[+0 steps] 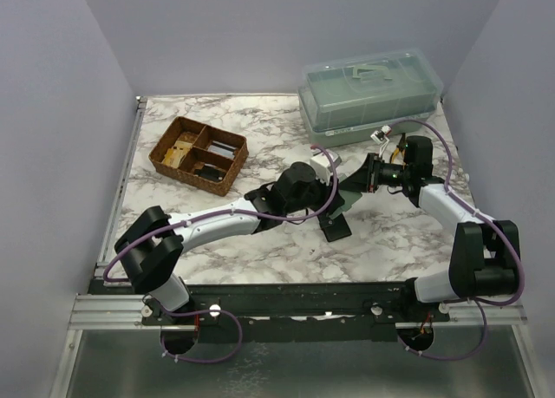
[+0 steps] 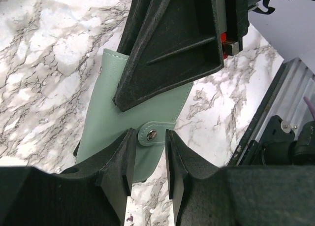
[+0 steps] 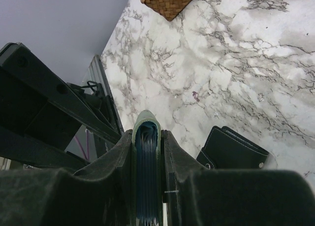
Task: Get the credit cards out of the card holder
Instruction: Open the card holder.
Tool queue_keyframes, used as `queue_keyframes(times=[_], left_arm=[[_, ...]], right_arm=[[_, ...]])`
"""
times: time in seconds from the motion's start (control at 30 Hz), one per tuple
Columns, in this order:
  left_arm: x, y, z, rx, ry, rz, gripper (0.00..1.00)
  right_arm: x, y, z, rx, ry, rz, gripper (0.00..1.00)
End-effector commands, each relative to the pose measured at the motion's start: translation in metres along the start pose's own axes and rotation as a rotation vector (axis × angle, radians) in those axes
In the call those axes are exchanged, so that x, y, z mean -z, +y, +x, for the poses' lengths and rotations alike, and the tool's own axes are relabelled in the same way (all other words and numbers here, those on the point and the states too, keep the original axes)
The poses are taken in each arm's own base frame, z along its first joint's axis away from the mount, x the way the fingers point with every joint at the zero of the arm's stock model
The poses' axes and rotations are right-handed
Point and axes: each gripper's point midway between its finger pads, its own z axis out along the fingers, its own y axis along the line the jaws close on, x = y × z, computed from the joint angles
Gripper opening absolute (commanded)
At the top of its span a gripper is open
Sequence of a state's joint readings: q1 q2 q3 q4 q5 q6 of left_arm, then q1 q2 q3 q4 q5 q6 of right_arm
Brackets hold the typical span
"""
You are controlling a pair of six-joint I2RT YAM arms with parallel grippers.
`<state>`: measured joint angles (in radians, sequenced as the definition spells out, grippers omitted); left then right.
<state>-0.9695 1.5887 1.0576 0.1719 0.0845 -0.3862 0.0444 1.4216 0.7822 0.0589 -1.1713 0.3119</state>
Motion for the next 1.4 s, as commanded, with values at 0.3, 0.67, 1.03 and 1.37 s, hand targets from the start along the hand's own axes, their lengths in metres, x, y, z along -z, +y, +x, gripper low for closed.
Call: queue_keyframes(times=[0.3,0.67,1.03,1.37], left_arm=[[-0.010,-0.022,0.025,0.044,0.117,0.116,0.30],[-0.011,-0.023,0.016,0.110,0.062,0.098,0.00],[0.003,-0.118,0.016,0.049,0.075,0.449,0.00],[0.007,-0.120,0.019,0.018,0.096,0.425,0.29]], right_arm=[[0.000,0.008,-0.005,0.021,0.004,-0.039,0.00],[0.000,0.007,-0.005,0.024,0.004,-0.034,0.00],[0.001,-0.034,-0.009,-0.003,-0.052,0.191,0.00],[0.000,-0.017,-0.009,0.020,-0.037,0.101,0.00]])
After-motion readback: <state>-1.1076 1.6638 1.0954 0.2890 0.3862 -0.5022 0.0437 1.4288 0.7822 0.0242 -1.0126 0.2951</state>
